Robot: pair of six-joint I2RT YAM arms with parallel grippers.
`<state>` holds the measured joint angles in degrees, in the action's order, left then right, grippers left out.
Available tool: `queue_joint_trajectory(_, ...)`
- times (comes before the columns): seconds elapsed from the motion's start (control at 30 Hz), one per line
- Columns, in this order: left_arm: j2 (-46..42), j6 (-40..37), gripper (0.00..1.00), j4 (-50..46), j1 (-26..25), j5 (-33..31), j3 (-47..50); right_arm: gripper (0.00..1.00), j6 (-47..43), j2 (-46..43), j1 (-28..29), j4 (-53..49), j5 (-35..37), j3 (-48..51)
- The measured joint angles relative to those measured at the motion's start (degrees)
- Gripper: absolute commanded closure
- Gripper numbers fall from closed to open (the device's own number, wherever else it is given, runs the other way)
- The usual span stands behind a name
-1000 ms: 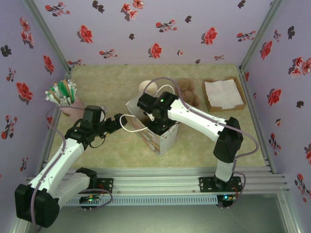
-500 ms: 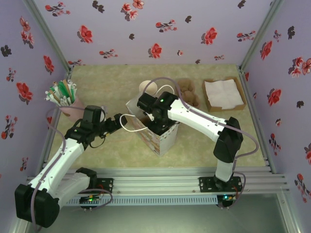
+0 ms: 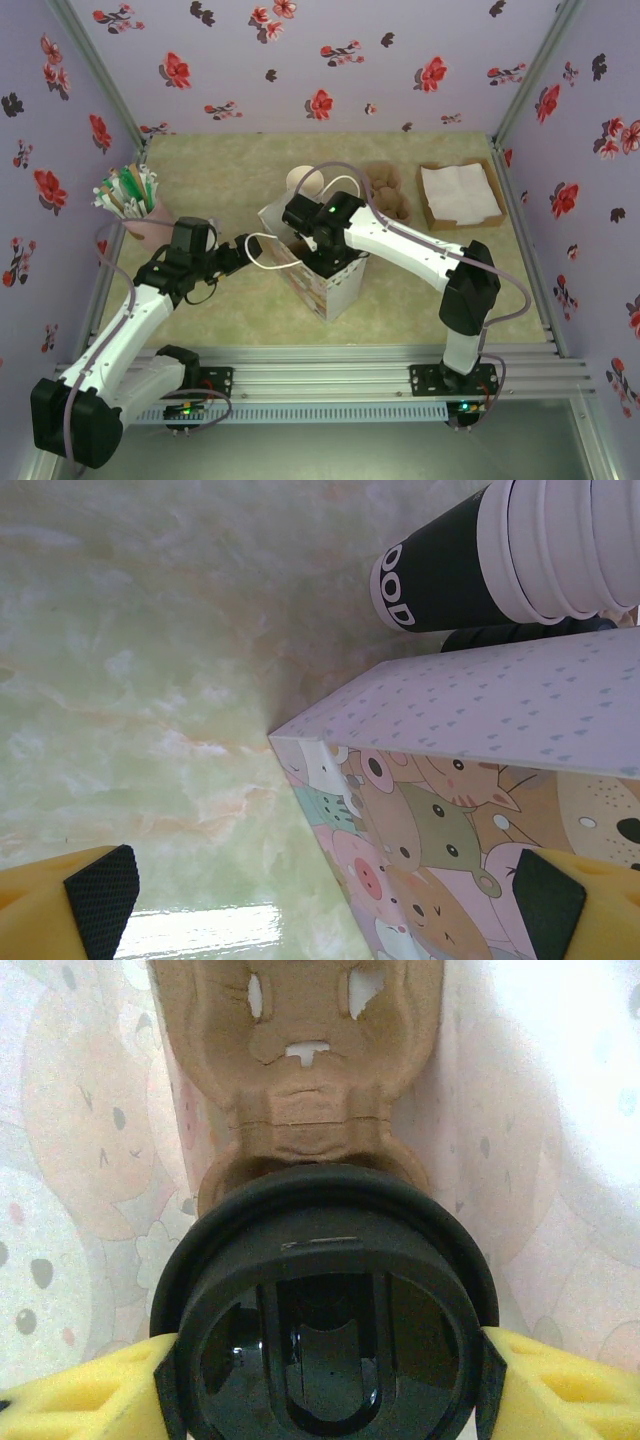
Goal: Pack the takeout coffee
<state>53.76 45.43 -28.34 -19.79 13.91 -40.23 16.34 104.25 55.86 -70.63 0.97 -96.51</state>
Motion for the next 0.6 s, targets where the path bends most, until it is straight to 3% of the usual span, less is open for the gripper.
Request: queue_joint_trajectory(0.6, 0.2, -0.4, 0.01, 0.0, 0.0, 0.0, 0.0, 0.32, 0.8, 0.0, -0.1, -0.1, -0.9, 0.0)
